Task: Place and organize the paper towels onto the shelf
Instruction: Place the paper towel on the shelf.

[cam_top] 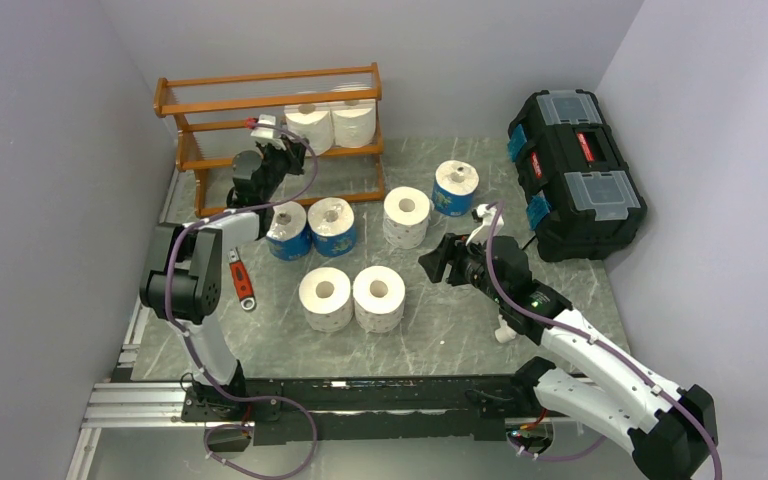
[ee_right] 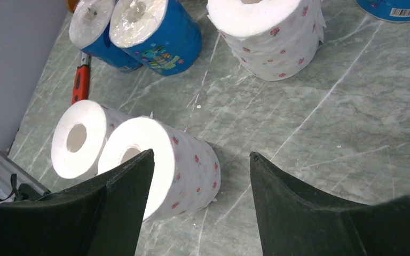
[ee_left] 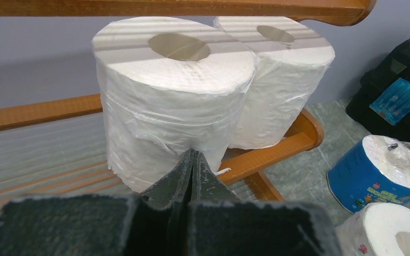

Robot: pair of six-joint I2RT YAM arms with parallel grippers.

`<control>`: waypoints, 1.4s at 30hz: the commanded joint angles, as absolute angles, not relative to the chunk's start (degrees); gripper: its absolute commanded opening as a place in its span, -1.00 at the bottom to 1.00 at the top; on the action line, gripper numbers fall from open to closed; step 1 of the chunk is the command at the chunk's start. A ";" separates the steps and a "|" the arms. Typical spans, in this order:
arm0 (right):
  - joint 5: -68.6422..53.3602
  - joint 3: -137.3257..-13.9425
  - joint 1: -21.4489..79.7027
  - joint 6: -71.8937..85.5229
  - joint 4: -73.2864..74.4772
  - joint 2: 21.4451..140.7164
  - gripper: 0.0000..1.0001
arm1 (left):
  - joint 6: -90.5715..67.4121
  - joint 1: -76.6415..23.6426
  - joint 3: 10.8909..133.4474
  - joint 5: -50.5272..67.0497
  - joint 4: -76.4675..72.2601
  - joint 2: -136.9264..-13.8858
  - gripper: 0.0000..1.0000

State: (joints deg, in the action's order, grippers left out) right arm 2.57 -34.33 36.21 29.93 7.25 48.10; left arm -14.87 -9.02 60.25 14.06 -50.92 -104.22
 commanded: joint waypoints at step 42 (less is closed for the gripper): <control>3.60 -35.26 36.32 28.45 5.23 51.06 0.36 | -15.42 -8.21 68.84 17.52 -49.71 -110.20 -0.70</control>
State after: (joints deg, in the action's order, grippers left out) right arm 2.72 -34.33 36.21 29.50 7.22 51.09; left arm -15.77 -7.94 65.91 15.75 -49.65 -108.90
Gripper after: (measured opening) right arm 0.683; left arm 0.145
